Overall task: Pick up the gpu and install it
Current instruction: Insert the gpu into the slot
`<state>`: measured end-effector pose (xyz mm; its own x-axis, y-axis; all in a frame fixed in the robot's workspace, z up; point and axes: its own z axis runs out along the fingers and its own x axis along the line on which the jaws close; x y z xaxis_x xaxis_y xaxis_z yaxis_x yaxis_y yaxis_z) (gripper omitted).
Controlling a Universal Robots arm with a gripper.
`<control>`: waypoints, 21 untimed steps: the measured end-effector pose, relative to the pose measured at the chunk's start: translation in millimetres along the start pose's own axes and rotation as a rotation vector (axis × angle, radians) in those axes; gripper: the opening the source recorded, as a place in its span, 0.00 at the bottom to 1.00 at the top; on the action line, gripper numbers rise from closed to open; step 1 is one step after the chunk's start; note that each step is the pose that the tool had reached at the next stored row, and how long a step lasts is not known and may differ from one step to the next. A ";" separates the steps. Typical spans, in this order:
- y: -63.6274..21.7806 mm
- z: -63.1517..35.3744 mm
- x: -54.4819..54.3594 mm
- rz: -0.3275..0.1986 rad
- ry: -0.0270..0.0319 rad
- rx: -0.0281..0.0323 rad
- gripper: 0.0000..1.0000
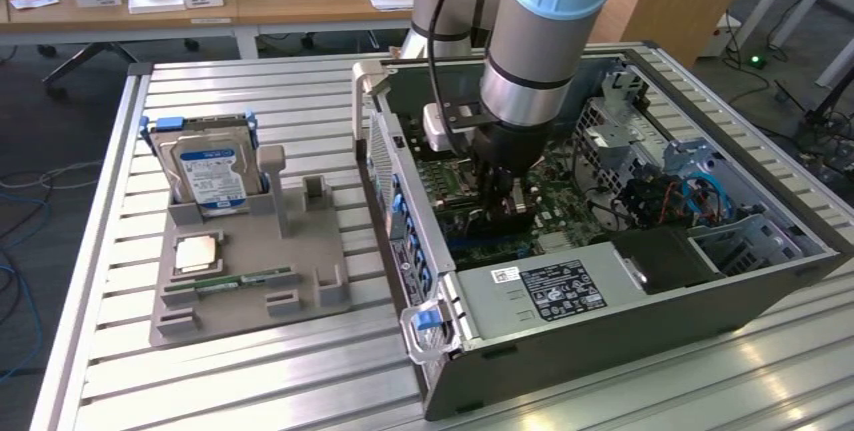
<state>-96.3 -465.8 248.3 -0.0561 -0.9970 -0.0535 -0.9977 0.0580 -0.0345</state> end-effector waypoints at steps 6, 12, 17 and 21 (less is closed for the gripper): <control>-0.2 -0.1 0.1 0.000 0.0010 0.0009 0.34; -0.5 -9.3 -0.4 0.000 0.0010 0.0009 0.34; -1.1 -24.6 -1.2 0.000 0.0009 0.0009 0.34; -1.5 -37.4 -1.9 0.000 0.0009 0.0009 0.34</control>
<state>-96.1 -466.0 285.8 -0.0558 -0.9971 -0.0526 -0.9977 0.0577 -0.0354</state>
